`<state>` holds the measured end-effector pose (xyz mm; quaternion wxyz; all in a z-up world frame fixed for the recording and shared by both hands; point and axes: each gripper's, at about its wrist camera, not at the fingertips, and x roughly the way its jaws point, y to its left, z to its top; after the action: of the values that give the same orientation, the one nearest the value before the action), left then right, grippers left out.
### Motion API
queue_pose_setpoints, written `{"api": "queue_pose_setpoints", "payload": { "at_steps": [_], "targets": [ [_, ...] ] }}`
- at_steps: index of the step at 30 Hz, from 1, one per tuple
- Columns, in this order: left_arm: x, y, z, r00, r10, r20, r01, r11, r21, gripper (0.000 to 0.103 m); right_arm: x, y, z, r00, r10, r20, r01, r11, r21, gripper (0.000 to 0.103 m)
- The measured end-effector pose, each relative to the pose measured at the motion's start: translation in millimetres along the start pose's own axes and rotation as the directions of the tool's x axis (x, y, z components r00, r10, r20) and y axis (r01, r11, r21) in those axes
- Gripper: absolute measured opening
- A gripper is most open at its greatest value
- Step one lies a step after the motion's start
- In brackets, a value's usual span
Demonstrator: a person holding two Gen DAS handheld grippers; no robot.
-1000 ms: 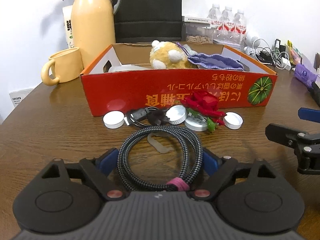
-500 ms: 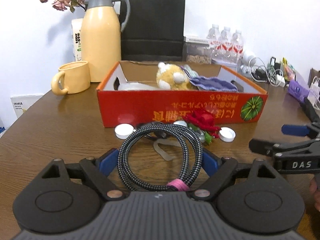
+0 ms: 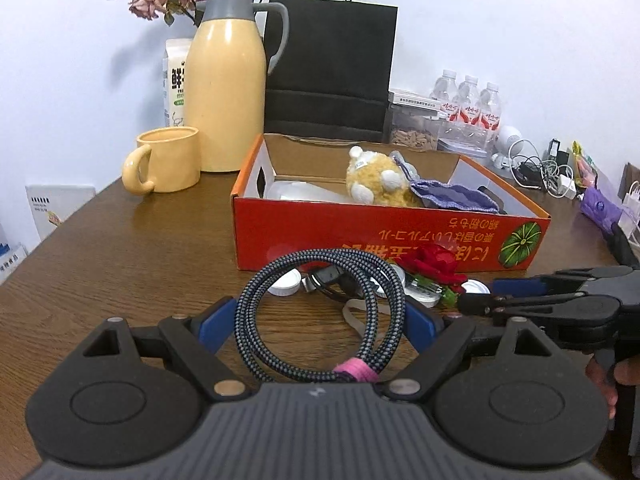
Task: Organize objects
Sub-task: 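Close the left tool on the black braided cable while the right tool grasps the small white cap, then carry the black cable and small white cap into the box and open both tools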
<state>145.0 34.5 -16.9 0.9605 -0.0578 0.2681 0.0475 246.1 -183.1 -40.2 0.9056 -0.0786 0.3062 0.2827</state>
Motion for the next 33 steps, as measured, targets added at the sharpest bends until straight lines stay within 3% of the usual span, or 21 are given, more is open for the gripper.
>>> {"api": "queue_pose_setpoints", "payload": {
  "at_steps": [1,18,27,33],
  "targets": [
    [0.4,0.9,0.4,1.000,-0.003,-0.002,0.003,1.000,-0.004,0.087,-0.3,2.0,0.2,1.000,0.014,0.003,-0.014,1.000,-0.009,0.027],
    [-4.9,-4.5,18.0,0.999,-0.003,0.032,0.002,1.000,0.022,0.087,-32.4,-2.8,-0.4,0.989,-0.039,0.144,0.038,0.999,0.007,0.027],
    [2.7,-21.6,67.7,0.993,-0.018,0.116,0.009,0.997,0.075,0.087,-56.5,-4.7,29.8,0.962,-0.028,0.271,0.034,0.999,-0.018,0.027],
    [30.3,-33.9,102.5,0.990,-0.025,0.139,0.015,0.997,0.072,0.087,-47.3,-13.0,65.8,0.944,-0.057,0.325,0.068,0.997,-0.023,0.027]
  ]
}}
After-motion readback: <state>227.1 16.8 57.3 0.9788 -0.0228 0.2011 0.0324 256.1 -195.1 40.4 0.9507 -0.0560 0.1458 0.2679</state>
